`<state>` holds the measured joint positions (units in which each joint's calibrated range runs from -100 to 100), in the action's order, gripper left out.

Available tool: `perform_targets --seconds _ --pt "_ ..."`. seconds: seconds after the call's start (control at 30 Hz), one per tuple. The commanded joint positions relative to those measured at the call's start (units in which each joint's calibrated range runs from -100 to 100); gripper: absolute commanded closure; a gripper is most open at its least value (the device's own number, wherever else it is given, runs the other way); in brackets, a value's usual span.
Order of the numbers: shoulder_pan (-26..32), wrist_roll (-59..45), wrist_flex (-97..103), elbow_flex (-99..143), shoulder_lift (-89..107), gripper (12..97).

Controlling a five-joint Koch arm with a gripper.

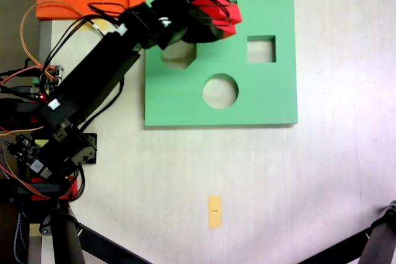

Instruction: Put the cross columnar block into the corresponding hole

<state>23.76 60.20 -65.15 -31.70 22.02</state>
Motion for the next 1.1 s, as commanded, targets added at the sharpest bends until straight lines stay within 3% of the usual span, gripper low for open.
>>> perform_targets --seconds 0.0,1.07 --pt "0.3 0.1 6.7 -5.1 -0.2 66.4" --pt "2.2 14.2 14.4 -4.4 -11.7 62.9"
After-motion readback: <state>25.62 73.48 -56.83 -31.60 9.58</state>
